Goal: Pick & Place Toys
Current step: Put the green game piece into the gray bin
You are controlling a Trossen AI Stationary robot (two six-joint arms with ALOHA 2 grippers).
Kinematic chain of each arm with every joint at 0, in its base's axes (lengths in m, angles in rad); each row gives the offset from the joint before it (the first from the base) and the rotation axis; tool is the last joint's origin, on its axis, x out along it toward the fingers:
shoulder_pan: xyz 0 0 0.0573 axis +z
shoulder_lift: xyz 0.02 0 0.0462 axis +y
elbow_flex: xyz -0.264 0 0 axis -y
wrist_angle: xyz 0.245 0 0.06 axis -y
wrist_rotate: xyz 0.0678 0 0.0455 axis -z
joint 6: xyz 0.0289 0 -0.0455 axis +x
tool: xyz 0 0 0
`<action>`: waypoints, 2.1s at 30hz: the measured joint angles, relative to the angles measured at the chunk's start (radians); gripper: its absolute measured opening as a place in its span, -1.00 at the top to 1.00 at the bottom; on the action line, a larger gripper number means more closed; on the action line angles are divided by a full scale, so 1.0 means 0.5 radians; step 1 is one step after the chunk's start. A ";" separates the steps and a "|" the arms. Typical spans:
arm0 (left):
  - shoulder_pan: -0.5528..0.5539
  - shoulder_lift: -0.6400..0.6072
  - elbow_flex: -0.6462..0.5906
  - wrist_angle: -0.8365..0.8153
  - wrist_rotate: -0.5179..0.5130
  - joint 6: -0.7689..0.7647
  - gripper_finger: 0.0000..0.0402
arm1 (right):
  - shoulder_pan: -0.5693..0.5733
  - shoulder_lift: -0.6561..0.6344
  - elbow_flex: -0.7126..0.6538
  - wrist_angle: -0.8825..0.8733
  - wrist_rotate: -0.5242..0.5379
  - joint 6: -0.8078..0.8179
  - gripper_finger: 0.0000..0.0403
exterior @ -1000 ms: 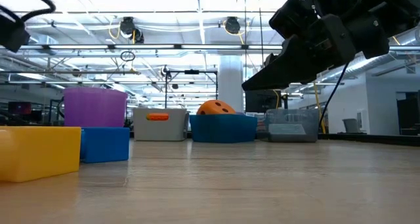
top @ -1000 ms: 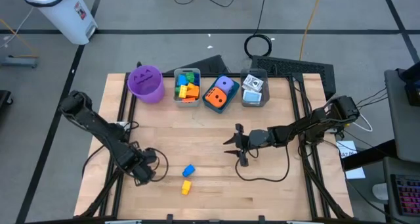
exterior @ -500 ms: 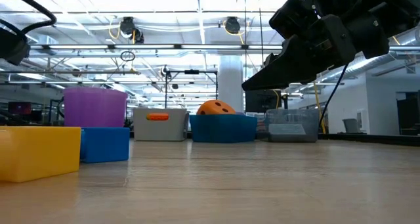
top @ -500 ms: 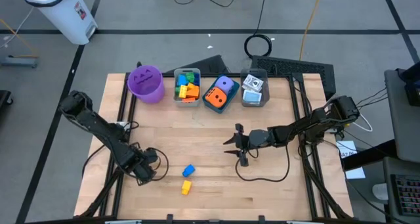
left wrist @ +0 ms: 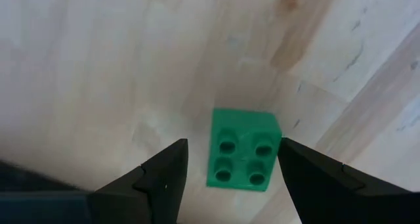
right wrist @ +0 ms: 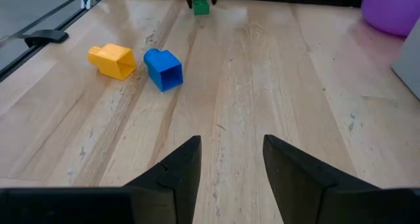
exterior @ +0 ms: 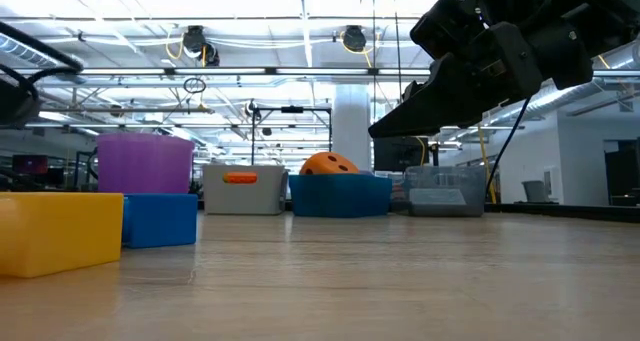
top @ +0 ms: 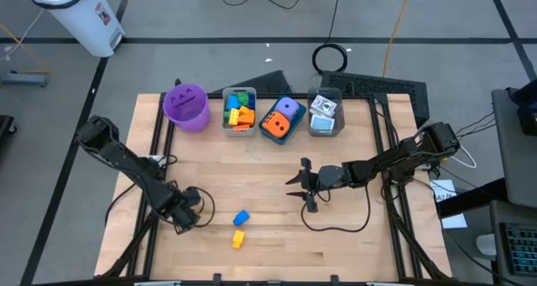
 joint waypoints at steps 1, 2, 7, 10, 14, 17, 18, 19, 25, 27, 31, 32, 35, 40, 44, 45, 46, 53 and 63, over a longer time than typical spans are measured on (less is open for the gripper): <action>0.000 0.000 -0.017 0.036 0.011 0.000 -0.21 | 0.000 0.000 0.000 0.000 0.000 0.001 0.23; 0.000 0.000 -0.030 0.061 0.016 -0.006 -0.21 | 0.000 0.000 0.000 0.000 0.000 0.001 0.23; 0.000 0.000 -0.042 0.118 0.027 -0.026 -0.21 | 0.000 0.000 0.000 0.000 0.000 0.000 0.23; 0.000 0.000 -0.042 0.154 0.027 -0.023 -0.19 | 0.000 0.000 0.000 0.000 0.000 0.000 0.23; 0.000 0.000 -0.042 0.148 0.028 -0.024 -0.01 | 0.000 0.000 0.000 0.000 0.000 0.001 0.23; 0.000 0.000 -0.042 0.189 0.027 -0.023 0.17 | 0.000 0.000 0.000 0.000 0.000 0.000 0.23; 0.000 0.000 -0.042 0.213 0.027 -0.012 0.23 | 0.000 0.000 0.000 0.000 0.000 0.000 0.23; 0.001 0.000 -0.042 0.245 0.027 0.002 0.28 | 0.000 0.000 0.000 0.000 0.000 0.000 0.23; 0.111 0.000 -0.040 0.510 0.016 0.024 0.34 | -0.001 0.000 0.000 0.000 0.000 -0.044 0.23; 0.174 0.000 -0.034 0.581 0.012 0.072 0.31 | -0.003 0.000 0.000 0.012 0.000 -0.043 0.23; 0.342 0.000 0.047 0.604 -0.009 0.251 0.27 | -0.003 0.000 0.000 0.046 0.000 -0.043 0.23; 0.393 0.000 0.074 0.601 -0.021 0.308 0.27 | -0.003 0.000 0.000 0.059 0.000 -0.044 0.23; 0.558 0.000 0.182 0.597 -0.087 0.538 0.30 | -0.004 0.000 0.000 0.092 0.000 -0.053 0.23; 0.884 0.000 0.441 0.584 -0.254 1.050 0.33 | -0.004 0.000 0.000 0.108 0.000 -0.097 0.23; 1.191 0.000 0.680 0.579 -0.429 1.473 0.28 | -0.004 0.000 0.000 0.145 0.000 -0.112 0.23; 1.275 0.000 0.735 0.576 -0.503 1.571 0.27 | -0.004 0.000 0.000 0.152 0.000 -0.122 0.23; 1.356 0.000 0.787 0.574 -0.568 1.662 0.27 | -0.004 0.000 0.000 0.157 0.000 -0.135 0.23; 1.953 0.100 1.090 0.570 -0.711 1.972 0.30 | -0.004 0.001 0.000 0.167 0.000 -0.150 0.23; 2.487 0.502 1.311 0.559 -0.832 2.005 0.28 | -0.004 0.001 0.000 0.154 0.000 -0.144 0.23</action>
